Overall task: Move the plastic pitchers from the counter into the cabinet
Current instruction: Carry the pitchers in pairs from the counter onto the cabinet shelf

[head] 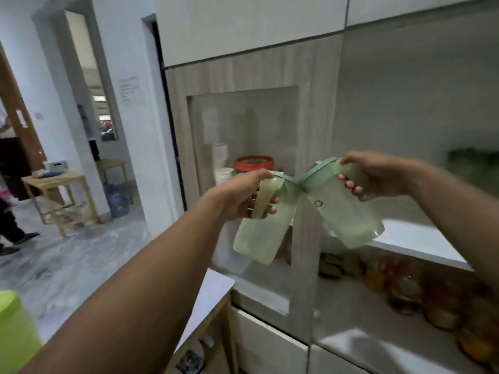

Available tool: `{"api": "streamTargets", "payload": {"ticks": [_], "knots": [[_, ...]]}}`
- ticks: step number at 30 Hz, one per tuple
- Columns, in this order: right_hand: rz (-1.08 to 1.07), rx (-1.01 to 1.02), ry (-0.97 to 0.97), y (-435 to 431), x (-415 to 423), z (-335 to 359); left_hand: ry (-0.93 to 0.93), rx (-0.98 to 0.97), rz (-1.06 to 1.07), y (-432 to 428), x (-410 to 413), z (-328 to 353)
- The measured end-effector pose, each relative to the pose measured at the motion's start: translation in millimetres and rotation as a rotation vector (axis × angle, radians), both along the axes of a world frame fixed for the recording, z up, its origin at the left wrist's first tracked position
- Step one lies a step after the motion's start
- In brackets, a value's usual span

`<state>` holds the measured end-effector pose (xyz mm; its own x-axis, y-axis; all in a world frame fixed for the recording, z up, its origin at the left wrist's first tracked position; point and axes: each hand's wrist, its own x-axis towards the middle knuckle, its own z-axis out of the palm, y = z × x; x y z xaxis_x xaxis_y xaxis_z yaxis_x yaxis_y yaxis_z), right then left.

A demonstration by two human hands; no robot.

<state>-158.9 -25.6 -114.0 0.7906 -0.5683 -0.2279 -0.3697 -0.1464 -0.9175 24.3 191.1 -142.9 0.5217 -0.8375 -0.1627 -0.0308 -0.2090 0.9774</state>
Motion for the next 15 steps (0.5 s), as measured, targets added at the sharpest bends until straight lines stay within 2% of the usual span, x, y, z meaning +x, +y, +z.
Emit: {"api": "streamTargets", "payload": {"ticks": [3, 7, 12, 15], "knots": [[-0.123, 0.023, -0.007, -50.9, -80.6, 15.0, -0.007, -0.032, -0.119, -72.1, -54.8, 12.5], [-0.309, 0.073, -0.087, -113.9, -161.4, 20.6, 0.015, -0.104, -0.174, -165.5, -127.0, 18.5], [-0.478, 0.142, -0.296, -180.9, -214.9, -10.0, 0.041, -0.115, -0.174, -262.0, -186.1, -8.3], [-0.529, 0.122, -0.297, -219.6, -222.8, -35.7, 0.044, -0.077, -0.144, -313.3, -194.1, -27.1]]}}
